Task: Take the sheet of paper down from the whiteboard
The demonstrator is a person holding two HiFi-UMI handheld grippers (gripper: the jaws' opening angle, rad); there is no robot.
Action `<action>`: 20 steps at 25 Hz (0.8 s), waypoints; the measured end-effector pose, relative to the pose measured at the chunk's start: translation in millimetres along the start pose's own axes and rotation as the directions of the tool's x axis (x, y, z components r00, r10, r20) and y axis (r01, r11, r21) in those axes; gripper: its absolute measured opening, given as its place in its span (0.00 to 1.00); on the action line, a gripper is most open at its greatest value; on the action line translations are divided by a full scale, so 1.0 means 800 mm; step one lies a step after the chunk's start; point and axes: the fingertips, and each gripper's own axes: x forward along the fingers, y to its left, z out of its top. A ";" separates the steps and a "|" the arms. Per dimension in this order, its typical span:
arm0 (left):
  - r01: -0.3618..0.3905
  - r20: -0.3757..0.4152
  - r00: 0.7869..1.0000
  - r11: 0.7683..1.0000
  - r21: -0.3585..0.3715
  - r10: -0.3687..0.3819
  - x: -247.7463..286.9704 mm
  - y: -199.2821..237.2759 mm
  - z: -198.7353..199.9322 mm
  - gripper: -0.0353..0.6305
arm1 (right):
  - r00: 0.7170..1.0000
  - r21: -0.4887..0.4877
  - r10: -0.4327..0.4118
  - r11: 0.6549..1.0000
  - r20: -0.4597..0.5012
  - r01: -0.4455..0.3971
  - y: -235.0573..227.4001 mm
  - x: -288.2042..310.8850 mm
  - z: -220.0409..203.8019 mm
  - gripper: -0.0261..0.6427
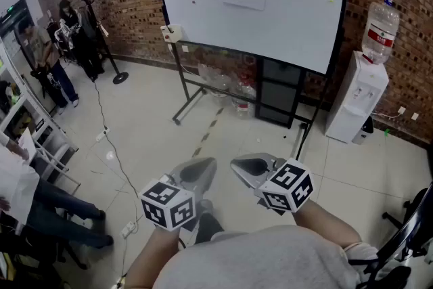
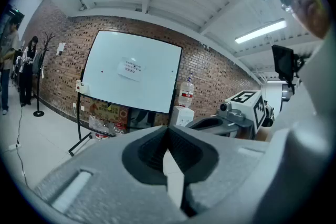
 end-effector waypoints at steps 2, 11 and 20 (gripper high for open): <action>0.006 0.002 1.000 1.000 -0.004 -0.006 0.007 0.029 0.001 0.06 | 1.000 -0.014 -0.020 1.000 0.002 0.020 -0.015 0.024 0.006 0.04; 0.047 -0.016 0.999 0.998 -0.052 -0.048 0.078 0.222 0.014 0.06 | 0.996 0.016 -0.074 0.997 -0.058 0.075 -0.128 0.188 0.024 0.04; 0.069 -0.046 0.997 0.997 -0.023 -0.070 0.167 0.522 0.128 0.06 | 0.979 0.090 -0.199 0.975 -0.042 0.202 -0.327 0.405 0.140 0.04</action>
